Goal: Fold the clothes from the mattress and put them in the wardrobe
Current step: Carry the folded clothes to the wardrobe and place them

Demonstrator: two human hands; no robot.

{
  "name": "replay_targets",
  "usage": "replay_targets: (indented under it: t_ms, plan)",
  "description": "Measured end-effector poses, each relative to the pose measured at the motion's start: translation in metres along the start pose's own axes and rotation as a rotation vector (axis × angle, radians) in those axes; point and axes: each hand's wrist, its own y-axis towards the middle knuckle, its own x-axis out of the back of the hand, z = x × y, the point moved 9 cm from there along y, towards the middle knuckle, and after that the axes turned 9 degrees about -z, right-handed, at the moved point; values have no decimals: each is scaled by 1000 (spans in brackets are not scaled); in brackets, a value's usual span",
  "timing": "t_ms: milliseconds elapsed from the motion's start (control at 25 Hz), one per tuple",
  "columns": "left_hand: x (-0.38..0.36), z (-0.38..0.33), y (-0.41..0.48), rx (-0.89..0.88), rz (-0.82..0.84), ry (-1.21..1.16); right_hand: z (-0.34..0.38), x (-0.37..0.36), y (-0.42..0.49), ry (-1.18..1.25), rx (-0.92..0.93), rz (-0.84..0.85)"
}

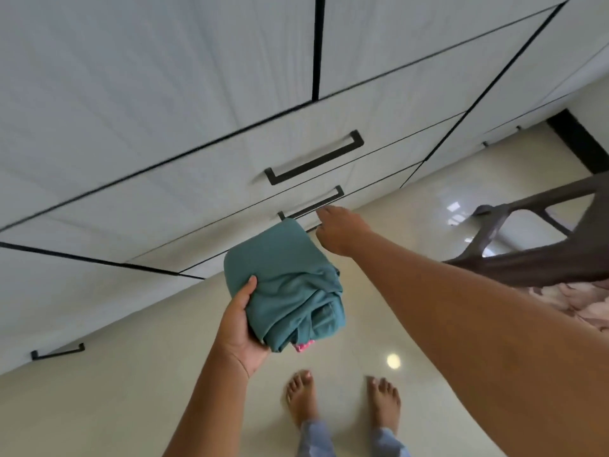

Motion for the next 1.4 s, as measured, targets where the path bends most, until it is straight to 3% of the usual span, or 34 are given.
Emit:
replay_targets:
  t_ms: [200,400,840,1080,1400]
  plan:
    - [16,21,60,-21,-24,-60,2,-38,60,-272,209,-210]
    - [28,33,65,-21,-49,-48,5,-37,70,-198,204,-342]
    - [46,53,23,33,-70,-85,0,-43,41,-307,158,-278]
    - [53,69,-6,72,-49,-92,-26,-78,-37,-356,152,-197]
    - [86,144,-86,334,-78,8,-56,-115,-161,-261,57,31]
